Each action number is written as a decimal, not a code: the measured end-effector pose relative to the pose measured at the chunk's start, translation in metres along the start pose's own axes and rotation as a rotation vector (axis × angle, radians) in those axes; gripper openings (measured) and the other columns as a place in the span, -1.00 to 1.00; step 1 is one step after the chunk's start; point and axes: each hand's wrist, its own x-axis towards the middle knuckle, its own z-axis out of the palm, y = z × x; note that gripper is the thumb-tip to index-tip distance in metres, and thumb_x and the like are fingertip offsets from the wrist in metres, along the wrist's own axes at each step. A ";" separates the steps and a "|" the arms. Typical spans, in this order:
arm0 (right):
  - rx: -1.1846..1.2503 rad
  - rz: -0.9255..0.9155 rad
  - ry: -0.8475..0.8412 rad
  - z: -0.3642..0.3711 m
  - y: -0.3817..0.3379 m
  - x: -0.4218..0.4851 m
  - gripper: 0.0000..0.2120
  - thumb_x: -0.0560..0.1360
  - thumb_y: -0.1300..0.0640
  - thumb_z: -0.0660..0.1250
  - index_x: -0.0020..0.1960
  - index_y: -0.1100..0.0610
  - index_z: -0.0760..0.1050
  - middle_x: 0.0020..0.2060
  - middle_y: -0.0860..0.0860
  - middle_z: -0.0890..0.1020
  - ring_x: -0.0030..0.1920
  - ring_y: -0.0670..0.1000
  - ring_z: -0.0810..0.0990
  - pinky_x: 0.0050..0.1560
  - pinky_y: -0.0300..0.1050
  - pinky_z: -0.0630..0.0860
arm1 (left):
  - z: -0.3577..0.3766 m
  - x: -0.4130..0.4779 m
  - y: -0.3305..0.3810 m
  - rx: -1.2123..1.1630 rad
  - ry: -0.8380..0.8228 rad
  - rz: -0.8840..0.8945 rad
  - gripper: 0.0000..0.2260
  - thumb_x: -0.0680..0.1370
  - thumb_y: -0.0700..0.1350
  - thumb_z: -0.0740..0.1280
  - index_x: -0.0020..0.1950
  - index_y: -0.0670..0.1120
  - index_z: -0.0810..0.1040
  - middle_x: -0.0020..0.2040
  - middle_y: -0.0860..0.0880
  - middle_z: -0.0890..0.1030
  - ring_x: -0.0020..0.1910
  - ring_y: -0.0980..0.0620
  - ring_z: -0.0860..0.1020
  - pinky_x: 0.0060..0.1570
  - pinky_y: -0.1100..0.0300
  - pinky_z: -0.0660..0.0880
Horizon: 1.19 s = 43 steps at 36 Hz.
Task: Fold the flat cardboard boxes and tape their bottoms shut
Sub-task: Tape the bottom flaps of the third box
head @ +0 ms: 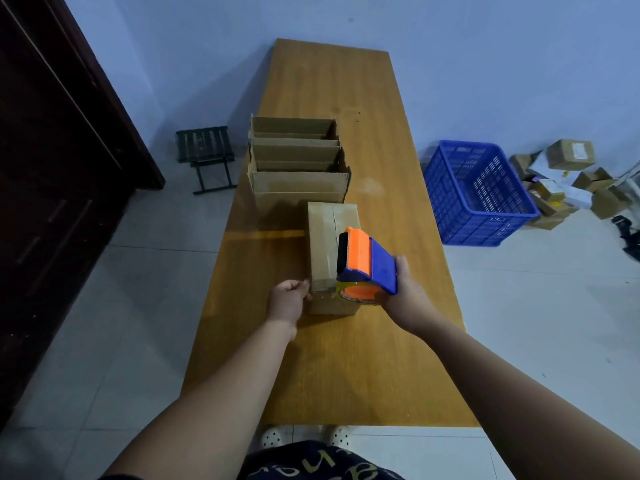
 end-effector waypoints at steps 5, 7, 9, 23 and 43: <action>-0.087 0.020 -0.004 0.000 0.002 0.001 -0.62 0.54 0.12 0.36 0.20 0.03 0.20 -0.13 0.01 0.57 -0.17 -0.05 0.58 -0.27 -0.21 0.46 | 0.006 0.001 -0.002 0.011 0.062 0.033 -0.82 0.62 -0.06 0.23 -0.05 -0.10 0.57 -0.14 -0.07 0.57 -0.08 -0.03 0.51 -0.07 0.11 0.45; -0.109 0.026 -0.006 -0.001 0.003 0.001 -0.62 0.53 0.12 0.37 0.20 0.03 0.20 -0.13 0.02 0.58 -0.16 -0.03 0.59 -0.23 -0.14 0.52 | 0.009 0.000 -0.004 0.024 0.093 0.045 -0.80 0.63 -0.05 0.22 0.04 -0.14 0.55 -0.14 -0.05 0.56 -0.14 0.04 0.49 -0.22 0.19 0.37; -0.129 0.030 -0.011 -0.002 0.003 0.002 -0.61 0.53 0.10 0.37 0.20 0.03 0.21 -0.13 0.02 0.58 -0.15 -0.02 0.60 -0.18 -0.08 0.55 | 0.012 -0.001 -0.007 0.046 0.114 0.040 -0.77 0.64 -0.03 0.19 0.16 -0.13 0.51 -0.07 -0.04 0.56 -0.14 0.08 0.48 -0.26 0.22 0.34; -0.180 0.061 -0.026 -0.005 -0.004 0.000 -0.65 0.54 0.12 0.34 0.19 0.03 0.21 -0.16 0.02 0.57 -0.16 0.00 0.60 -0.12 0.03 0.59 | 0.015 -0.009 -0.021 0.429 0.144 -0.056 -0.58 0.63 -0.28 0.09 0.50 -0.13 0.21 0.37 -0.18 0.41 0.30 -0.17 0.43 0.20 0.03 0.42; -0.126 0.022 -0.035 -0.007 0.003 0.005 -0.62 0.53 0.11 0.36 0.21 0.03 0.21 -0.16 -0.05 0.55 -0.18 -0.09 0.57 -0.21 -0.19 0.53 | 0.007 -0.043 0.019 0.958 -0.177 0.488 -0.18 0.57 -0.18 0.27 0.54 0.11 -0.30 0.55 0.16 -0.26 0.53 0.00 -0.12 0.44 -0.02 0.13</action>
